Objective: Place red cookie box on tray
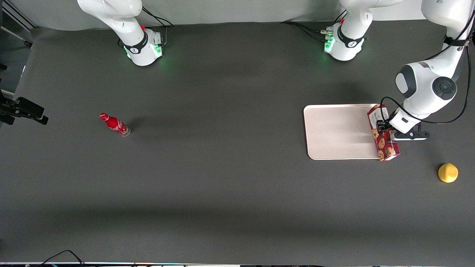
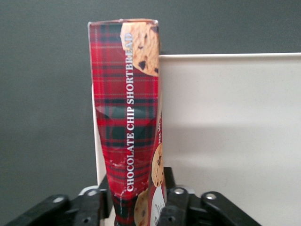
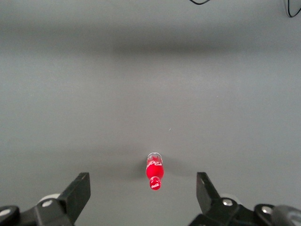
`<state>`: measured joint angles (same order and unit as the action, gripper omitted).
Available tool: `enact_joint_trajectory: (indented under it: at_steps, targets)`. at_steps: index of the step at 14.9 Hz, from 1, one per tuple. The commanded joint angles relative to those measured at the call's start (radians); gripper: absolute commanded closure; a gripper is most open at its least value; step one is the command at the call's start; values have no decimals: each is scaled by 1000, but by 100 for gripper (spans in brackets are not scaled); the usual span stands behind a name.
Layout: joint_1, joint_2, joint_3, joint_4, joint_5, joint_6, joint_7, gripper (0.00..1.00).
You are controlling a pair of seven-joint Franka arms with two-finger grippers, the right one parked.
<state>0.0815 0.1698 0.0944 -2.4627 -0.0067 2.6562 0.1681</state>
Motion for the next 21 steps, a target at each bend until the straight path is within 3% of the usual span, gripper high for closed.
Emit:
enact_joint_trajectory:
  at_steps: [1, 9, 16, 21]
  targets:
    - [3, -39, 1, 28, -13, -21, 24, 0]
    - [-6, -52, -8, 453, -24, -517, 2, 0]
    - [-9, -55, -119, 830, -21, -921, -102, 0]
    - [-40, -90, -160, 950, -12, -1042, -133, 0]
